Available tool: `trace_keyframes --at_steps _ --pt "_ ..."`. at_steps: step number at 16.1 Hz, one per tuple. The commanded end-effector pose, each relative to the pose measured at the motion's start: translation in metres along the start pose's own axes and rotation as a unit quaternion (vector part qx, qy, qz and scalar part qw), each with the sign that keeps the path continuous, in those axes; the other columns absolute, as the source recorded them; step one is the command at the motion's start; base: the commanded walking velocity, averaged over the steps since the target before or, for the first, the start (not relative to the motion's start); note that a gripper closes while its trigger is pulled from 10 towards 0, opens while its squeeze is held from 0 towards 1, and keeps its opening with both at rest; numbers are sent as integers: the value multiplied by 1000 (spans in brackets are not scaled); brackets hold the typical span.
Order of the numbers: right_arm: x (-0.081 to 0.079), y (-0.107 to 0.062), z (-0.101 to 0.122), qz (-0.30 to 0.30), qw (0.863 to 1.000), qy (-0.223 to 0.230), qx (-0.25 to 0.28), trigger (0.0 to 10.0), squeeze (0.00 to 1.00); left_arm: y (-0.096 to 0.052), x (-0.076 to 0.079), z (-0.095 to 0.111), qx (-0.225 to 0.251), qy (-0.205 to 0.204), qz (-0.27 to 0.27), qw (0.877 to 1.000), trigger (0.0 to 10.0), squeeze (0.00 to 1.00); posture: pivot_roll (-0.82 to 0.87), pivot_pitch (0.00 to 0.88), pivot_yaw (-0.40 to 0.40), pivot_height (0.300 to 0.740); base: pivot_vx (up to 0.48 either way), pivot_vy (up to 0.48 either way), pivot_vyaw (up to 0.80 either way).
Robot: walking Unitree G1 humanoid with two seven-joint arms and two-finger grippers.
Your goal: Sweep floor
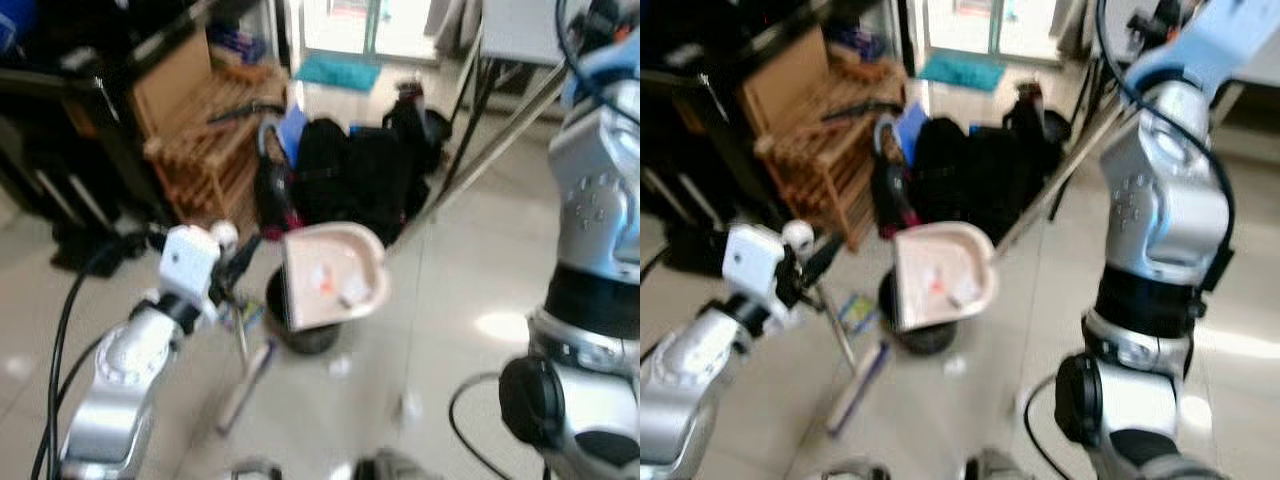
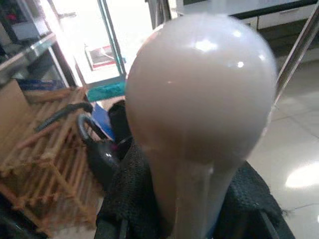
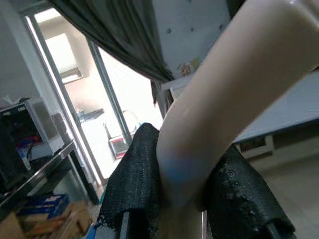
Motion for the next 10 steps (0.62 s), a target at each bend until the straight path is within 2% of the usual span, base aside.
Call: trace_keyframes --at_steps 1,5,10 --pt "-19 -4 21 34 998 20 54 10000 0 -5 -3 -5 -5 16 5 1000 10000 0 -18 103 -3 740 0 0 0" --pt "-45 -12 25 84 990 18 110 10000 0 -9 -1 -13 -15 17 2 1000 10000 0 -15 107 -3 740 0 0 0" --pt "-63 -23 30 103 979 12 177 10000 0 -14 -2 -18 -21 17 3 1000 10000 0 -8 114 -4 740 0 0 0"
Point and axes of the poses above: a point about 5 cm out from each wrist's last joint towards the gripper, its own y axis pointing out of the wrist towards the gripper, its own z axis along the axis of the wrist's last joint, x = y × z, the point moved 5 cm from there along y, pointing out of the wrist towards the gripper, and after that the axes turned 10 degrees about -y, right-handed, at the moved point
